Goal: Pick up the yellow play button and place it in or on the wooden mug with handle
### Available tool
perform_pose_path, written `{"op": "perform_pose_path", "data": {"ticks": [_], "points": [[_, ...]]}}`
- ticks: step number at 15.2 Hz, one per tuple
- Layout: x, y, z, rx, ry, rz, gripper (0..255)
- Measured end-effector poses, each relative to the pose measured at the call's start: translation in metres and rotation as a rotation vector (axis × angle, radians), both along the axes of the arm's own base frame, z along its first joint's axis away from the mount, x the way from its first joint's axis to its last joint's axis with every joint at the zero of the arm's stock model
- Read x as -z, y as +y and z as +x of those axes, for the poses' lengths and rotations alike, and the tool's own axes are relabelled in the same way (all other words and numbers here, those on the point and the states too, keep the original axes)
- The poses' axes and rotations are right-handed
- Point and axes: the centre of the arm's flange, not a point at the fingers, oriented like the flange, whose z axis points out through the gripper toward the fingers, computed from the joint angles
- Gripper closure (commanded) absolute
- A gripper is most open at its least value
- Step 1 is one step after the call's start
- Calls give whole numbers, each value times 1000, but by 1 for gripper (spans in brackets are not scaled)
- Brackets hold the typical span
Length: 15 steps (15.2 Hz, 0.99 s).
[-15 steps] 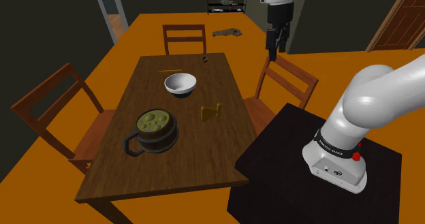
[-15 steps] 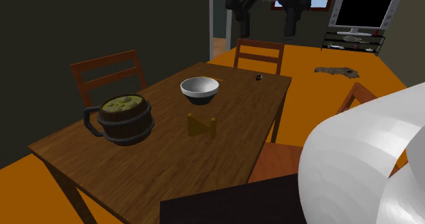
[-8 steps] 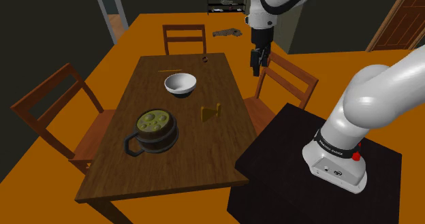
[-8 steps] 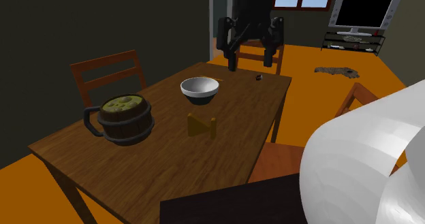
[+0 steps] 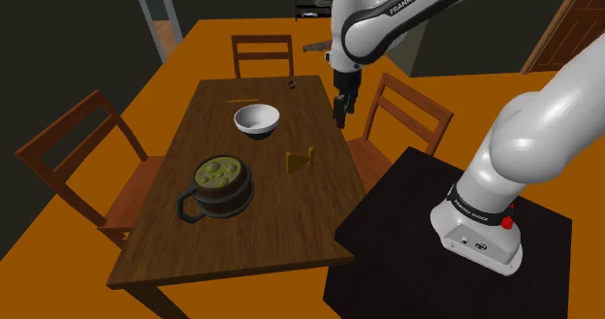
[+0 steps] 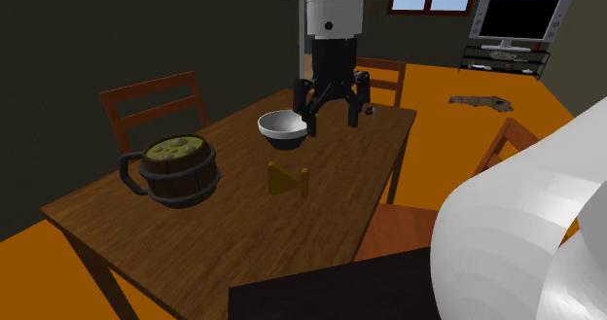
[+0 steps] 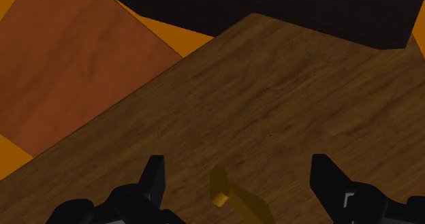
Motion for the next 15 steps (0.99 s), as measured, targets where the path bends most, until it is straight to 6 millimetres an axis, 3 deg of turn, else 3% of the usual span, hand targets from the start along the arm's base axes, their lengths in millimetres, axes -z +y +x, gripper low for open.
{"op": "perform_pose_path", "data": {"ticks": [11,15], "points": [[110,24,78,-128,-80,7,0],[136,31,88,-145,-90,9,0]]}}
